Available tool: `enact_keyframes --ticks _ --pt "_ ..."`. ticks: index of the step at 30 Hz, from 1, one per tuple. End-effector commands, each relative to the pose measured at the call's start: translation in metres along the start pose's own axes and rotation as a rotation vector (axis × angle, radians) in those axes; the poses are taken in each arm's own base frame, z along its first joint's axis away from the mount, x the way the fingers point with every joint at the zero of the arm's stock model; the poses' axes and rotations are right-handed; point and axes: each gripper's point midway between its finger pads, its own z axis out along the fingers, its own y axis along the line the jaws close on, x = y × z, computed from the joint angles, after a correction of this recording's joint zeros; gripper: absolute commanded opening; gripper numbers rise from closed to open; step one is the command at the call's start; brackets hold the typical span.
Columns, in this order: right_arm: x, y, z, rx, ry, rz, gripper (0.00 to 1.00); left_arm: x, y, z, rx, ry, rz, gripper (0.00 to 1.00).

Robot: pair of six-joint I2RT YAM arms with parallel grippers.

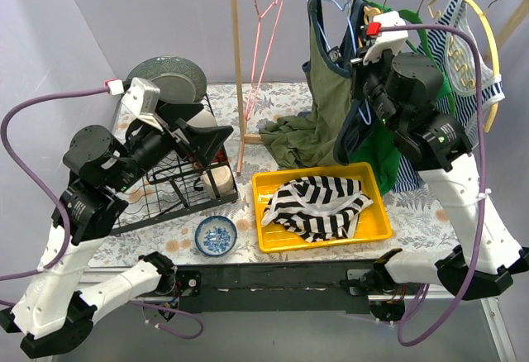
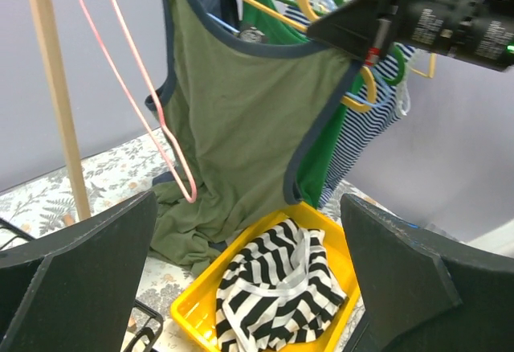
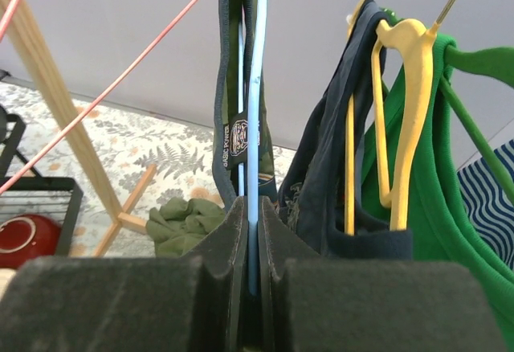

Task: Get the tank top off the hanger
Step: Pick up the hanger from the clothesline.

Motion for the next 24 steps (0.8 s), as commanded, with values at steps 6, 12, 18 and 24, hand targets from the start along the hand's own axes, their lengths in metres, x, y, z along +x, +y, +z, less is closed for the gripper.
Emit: enact_keyframes --ticks 6,12,18,24 --pt "-0.019 0.009 -0.059 -0.17 -0.089 0.063 0.01 -0.047 0.011 0.006 -0.082 -0.118 0.052 0.97" --pt "-0.011 0.016 -0.09 -0.266 -0.095 0.051 0.01 -0.074 -0.004 0.034 0.001 -0.153 0.052 0.94" --pt "-0.004 0.03 -0.113 -0.39 -0.08 0.032 0.01 -0.083 -0.013 0.068 0.079 -0.167 0.054 0.9" --pt "-0.005 0.047 -0.127 -0.503 -0.104 0.06 0.01 -0.081 -0.04 0.104 0.276 -0.167 0.015 0.84"
